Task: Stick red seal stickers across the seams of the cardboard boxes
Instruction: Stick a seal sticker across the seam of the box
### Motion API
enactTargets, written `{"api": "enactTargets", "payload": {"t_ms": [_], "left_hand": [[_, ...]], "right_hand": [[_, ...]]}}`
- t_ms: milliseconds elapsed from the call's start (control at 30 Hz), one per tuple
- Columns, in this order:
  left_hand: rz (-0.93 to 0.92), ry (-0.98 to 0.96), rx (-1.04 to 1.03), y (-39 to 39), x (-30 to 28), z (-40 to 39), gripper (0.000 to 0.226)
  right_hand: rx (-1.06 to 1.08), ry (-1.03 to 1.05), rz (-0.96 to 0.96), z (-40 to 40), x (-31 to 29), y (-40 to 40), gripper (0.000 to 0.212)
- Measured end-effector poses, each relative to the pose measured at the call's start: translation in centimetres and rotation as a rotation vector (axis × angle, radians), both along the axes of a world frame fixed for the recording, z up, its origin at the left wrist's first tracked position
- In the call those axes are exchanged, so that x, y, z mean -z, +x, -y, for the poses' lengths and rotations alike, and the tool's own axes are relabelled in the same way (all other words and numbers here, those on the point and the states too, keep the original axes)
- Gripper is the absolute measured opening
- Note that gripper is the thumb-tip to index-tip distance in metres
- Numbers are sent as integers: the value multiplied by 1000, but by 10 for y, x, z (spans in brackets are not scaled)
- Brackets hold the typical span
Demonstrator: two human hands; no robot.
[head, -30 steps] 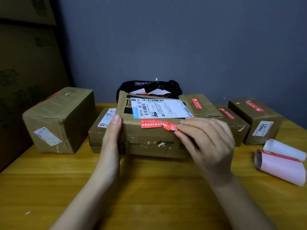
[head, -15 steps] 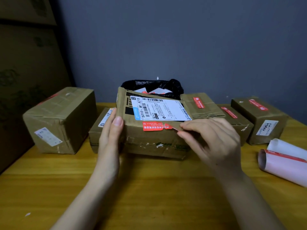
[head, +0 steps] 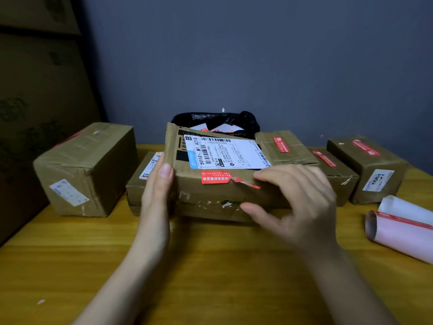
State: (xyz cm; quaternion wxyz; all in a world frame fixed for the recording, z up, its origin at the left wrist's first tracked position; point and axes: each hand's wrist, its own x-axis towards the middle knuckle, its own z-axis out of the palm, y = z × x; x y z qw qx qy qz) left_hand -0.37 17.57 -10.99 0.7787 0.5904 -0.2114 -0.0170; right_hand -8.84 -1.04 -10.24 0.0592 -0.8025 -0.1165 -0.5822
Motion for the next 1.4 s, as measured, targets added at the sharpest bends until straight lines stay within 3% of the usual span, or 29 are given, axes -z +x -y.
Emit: {"api": "enactTargets", "payload": {"t_ms": [133, 300, 533, 733, 1000, 1400], "left_hand": [[21, 4, -5, -2, -1, 0, 82], [21, -34, -33, -4, -3, 0, 104], [106, -42, -77, -6, 1, 2, 113], [230, -6, -165, -4, 11, 6, 105], [319, 81, -282, 3, 22, 7, 96], [414, 79, -318, 1, 23, 11, 104]], "right_hand": [[2, 46, 77, -5, 1, 1, 15], [-55, 127, 85, -12, 1, 0, 11], [-284, 454, -49, -28, 7, -2, 28], [-334, 689, -85, -38, 6, 1, 16], [-369, 794, -119, -38, 3, 0, 30], [-336, 923, -173, -38, 4, 4, 54]]}}
